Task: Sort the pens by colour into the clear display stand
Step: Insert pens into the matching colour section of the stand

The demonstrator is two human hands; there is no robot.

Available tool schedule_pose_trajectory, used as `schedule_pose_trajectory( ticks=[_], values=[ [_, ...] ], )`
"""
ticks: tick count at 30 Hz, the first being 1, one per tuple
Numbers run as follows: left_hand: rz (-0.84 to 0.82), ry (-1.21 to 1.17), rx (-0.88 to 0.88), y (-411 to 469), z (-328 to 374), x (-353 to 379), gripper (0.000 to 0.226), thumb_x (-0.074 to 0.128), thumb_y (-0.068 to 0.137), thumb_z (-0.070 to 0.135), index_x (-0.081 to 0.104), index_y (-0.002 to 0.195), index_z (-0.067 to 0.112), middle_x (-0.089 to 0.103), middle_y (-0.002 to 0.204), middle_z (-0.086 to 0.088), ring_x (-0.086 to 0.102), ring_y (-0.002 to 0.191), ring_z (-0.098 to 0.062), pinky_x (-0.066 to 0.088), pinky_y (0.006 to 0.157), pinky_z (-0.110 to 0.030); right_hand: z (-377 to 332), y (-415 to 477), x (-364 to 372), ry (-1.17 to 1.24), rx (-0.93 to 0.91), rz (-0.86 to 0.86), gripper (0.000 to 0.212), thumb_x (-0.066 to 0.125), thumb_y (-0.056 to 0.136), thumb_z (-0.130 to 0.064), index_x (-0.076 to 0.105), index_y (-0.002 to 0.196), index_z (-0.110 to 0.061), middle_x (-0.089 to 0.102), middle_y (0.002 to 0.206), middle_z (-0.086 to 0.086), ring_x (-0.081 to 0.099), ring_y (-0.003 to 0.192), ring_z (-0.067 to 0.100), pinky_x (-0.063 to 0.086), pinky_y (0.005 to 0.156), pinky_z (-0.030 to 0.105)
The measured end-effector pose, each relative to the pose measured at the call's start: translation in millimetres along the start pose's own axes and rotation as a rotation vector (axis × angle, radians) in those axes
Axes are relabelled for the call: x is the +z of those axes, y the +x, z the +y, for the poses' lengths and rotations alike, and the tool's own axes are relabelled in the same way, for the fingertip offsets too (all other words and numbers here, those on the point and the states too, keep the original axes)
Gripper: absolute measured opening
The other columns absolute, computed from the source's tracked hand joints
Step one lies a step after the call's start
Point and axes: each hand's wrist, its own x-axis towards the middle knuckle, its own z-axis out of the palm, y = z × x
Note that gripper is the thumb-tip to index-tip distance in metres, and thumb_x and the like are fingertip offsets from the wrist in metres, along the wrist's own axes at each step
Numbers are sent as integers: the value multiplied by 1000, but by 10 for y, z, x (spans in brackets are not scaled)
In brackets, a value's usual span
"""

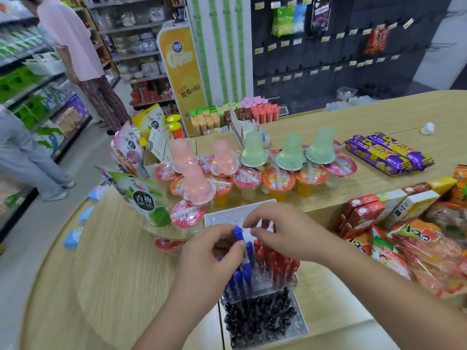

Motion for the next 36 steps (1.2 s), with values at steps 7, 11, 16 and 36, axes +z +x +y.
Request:
schedule_pose_trajectory(
  ticks=[7, 11, 16, 36],
  values=[
    [14, 31, 2, 89, 120, 110, 20, 72, 86, 14, 75, 95, 32, 74, 90, 16, 70, 86, -3, 55, 80, -26, -214, -221, -182, 284, -60, 35, 30, 65, 87, -11, 65, 112, -28, 68, 93, -17, 64, 84, 6, 48, 67, 14],
    [40, 64, -34, 155, 106, 142, 21, 69, 87, 14, 77, 96, 31, 74, 85, 18, 69, 81, -1, 56, 79, -28, -180, -179, -47, 128, -101, 62, 32, 65, 86, -21, 61, 115, -35, 66, 97, -20, 65, 87, 3, 54, 70, 21],
    [-33, 125, -38, 182, 35, 141, 19, 64, 91, 21, 76, 104, 29, 72, 81, 21, 65, 79, 6, 44, 69, -8, -37, -107, 122, 86, -44, 132, 21, 66, 86, -24, 63, 106, -32, 68, 91, -20, 65, 85, -2, 53, 70, 20],
    [-40, 653, 185, -98, -883, 153, 52, 30, 97, 45, 52, 138, 23, 48, 129, 14, 38, 123, -2, 34, 104, -21, 257, -49, 386, -114, 100, 83, 19, 60, 85, -52, 70, 95, -38, 67, 90, -22, 57, 83, -1, 52, 75, 32]
  ],
)
